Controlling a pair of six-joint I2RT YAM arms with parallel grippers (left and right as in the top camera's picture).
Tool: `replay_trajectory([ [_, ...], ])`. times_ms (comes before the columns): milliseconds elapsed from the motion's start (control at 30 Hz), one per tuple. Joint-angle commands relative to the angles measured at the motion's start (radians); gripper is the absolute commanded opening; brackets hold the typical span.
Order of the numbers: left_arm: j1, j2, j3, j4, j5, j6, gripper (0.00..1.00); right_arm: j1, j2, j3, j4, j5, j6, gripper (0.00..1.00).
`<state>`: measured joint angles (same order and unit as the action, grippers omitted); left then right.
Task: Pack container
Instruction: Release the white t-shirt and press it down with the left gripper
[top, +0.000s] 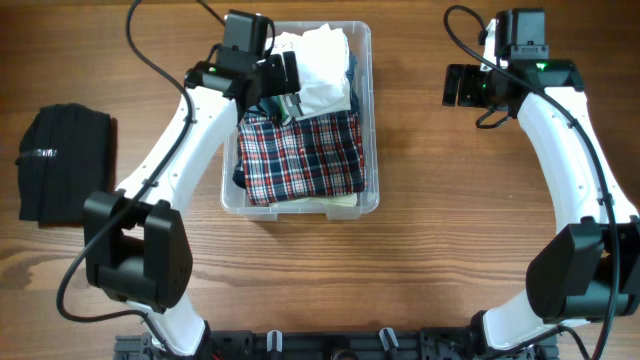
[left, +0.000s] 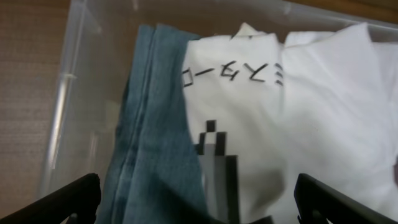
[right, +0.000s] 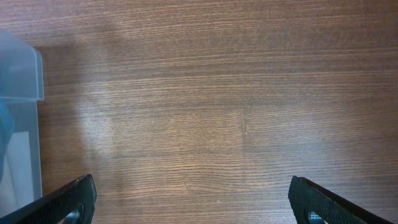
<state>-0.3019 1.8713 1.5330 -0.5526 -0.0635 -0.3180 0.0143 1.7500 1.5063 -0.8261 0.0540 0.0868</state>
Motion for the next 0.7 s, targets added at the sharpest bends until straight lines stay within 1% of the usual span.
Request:
replay_trajectory([
  [0, -0.039, -0.035, 0.026, 0.045, -0.032, 0.023, 0.99, -0.001, -0.023, 0.018, 0.003, 0.010, 0.018, 1.00],
  [133, -0.055, -0.039, 0.026, 0.098, -0.032, -0.004, 0.98, -0.001, -0.023, 0.018, 0.003, 0.010, 0.018, 1.00],
  [200, -0.067, -0.039, 0.026, 0.113, -0.029, -0.041, 0.95, -0.001, -0.023, 0.018, 0.003, 0.010, 0.019, 1.00],
  [367, -0.109, -0.037, 0.026, 0.131, -0.009, -0.053, 0.86, -0.001, -0.023, 0.018, 0.003, 0.010, 0.018, 1.00],
  [400, -0.120, -0.032, 0.026, 0.135, -0.009, -0.057, 0.82, -0.001, -0.023, 0.018, 0.003, 0.010, 0.018, 1.00],
  [467, -0.139, -0.018, 0.026, 0.152, -0.009, -0.056, 0.77, -0.001, -0.023, 0.018, 0.003, 0.010, 0.018, 1.00],
  [533, -0.154, 0.004, 0.026, 0.175, -0.009, -0.056, 0.61, -0.001, -0.023, 0.018, 0.003, 0.010, 0.018, 1.00],
  [567, -0.160, 0.017, 0.026, 0.187, -0.009, -0.056, 0.46, -0.001, -0.023, 0.018, 0.003, 0.010, 0.018, 1.00],
  [633, -0.164, 0.038, 0.026, 0.201, -0.010, -0.056, 0.33, -0.001, -0.023, 0.018, 0.003, 0.010, 0.018, 1.00],
  [667, -0.165, 0.054, 0.026, 0.205, -0.010, -0.056, 0.30, -0.001, -0.023, 0.018, 0.003, 0.010, 0.018, 1.00],
])
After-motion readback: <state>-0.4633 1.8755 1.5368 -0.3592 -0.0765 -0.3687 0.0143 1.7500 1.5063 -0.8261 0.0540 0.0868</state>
